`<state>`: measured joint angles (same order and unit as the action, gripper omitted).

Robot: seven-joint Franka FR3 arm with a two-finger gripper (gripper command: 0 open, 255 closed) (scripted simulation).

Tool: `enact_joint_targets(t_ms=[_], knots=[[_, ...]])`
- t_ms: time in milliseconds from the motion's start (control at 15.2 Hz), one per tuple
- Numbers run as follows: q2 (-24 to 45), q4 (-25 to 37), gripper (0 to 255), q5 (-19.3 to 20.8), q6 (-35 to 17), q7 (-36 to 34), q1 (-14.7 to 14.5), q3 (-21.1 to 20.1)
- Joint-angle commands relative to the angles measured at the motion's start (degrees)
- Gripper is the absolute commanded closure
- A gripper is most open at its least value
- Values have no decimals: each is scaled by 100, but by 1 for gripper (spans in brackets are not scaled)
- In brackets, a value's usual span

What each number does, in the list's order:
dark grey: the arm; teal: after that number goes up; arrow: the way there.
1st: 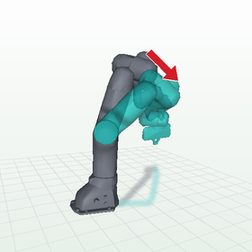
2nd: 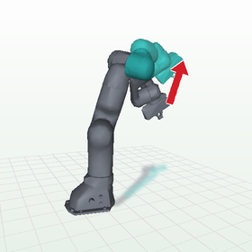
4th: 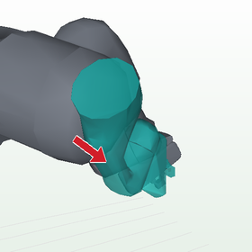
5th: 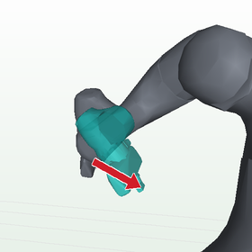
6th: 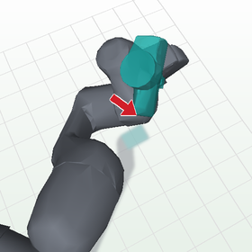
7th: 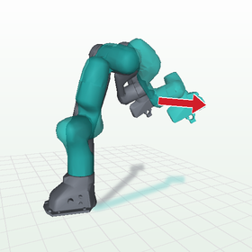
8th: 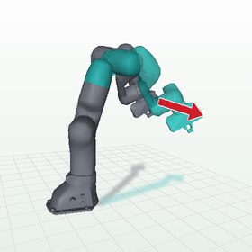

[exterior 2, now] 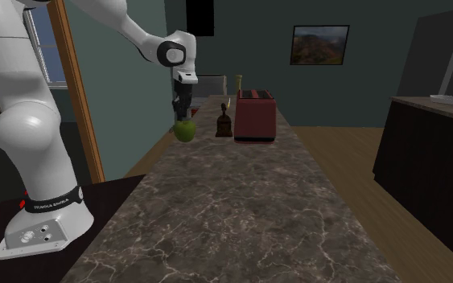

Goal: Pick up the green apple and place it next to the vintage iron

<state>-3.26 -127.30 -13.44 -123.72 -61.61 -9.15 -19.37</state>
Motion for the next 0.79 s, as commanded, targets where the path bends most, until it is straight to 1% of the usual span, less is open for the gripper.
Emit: enact_joint_targets(t_ms=[0, 264, 528, 726], knots=[[0, 0, 0, 0, 0, 0, 0, 0], [-1, 0, 0, 0, 0, 0, 0, 0], [-295, 436, 0, -1, 737, 23, 69, 94], [-295, 436, 0, -1, 737, 23, 68, 95]])
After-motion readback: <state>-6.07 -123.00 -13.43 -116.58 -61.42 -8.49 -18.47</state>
